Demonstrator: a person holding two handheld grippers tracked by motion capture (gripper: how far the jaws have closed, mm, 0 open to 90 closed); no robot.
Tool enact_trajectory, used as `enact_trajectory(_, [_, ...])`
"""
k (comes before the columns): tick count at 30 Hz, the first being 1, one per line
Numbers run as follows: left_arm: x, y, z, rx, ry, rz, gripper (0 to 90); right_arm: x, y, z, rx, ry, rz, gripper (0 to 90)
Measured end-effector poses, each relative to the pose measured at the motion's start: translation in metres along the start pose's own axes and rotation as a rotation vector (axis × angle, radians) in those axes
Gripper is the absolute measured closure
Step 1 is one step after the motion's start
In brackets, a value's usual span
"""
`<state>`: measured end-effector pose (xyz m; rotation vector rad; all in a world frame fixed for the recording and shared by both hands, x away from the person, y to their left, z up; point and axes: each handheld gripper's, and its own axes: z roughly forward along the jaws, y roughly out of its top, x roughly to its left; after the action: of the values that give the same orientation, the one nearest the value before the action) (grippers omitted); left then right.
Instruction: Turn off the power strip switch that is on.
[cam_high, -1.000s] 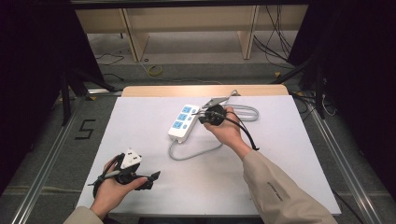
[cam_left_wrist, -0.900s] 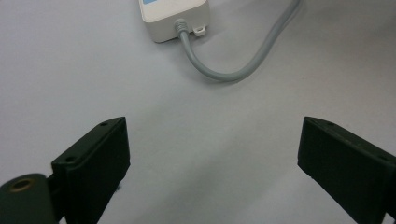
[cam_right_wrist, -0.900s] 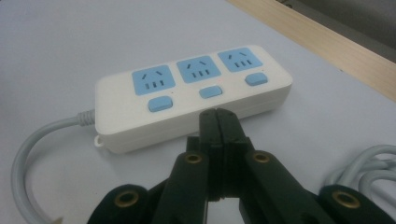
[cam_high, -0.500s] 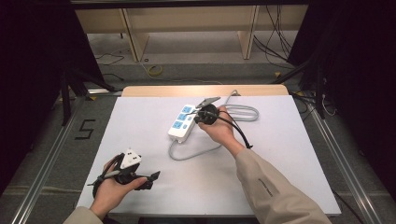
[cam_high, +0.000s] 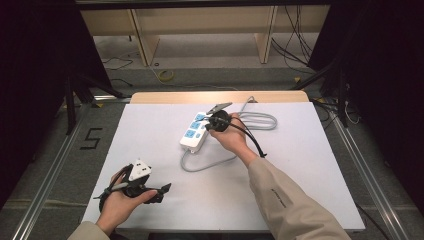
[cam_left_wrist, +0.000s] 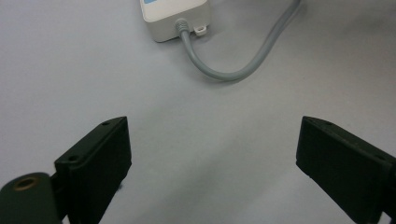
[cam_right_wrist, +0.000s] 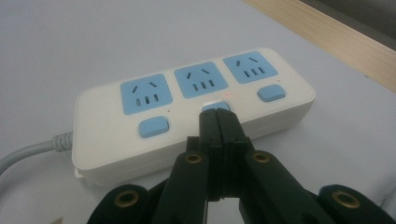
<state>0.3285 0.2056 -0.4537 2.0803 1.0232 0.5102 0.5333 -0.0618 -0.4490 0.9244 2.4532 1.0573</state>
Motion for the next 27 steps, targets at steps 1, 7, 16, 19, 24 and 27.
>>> enact_trajectory(1, [0.000,0.000,0.000,0.001,0.000,-0.002,10.1,0.000,0.000,0.001,-0.004,-0.002,0.002,90.0])
enact_trajectory(7, [0.000,0.000,0.000,0.000,0.002,-0.003,10.2,0.000,0.005,0.001,0.000,-0.004,0.007,90.0])
enact_trajectory(16, [0.000,0.000,0.000,-0.003,-0.001,0.002,10.1,-0.002,0.011,0.004,-0.004,-0.006,0.006,90.0])
enact_trajectory(19, [0.000,0.000,0.000,-0.003,-0.001,0.000,10.1,-0.003,0.012,0.007,-0.002,-0.006,0.011,90.0])
enact_trajectory(24, [0.000,0.001,0.000,0.000,-0.003,0.003,10.1,-0.003,0.012,0.010,-0.002,-0.006,0.012,90.0])
enact_trajectory(27, [0.000,0.001,0.000,0.000,-0.002,0.003,10.1,-0.002,0.012,0.011,0.002,-0.003,0.011,90.0])
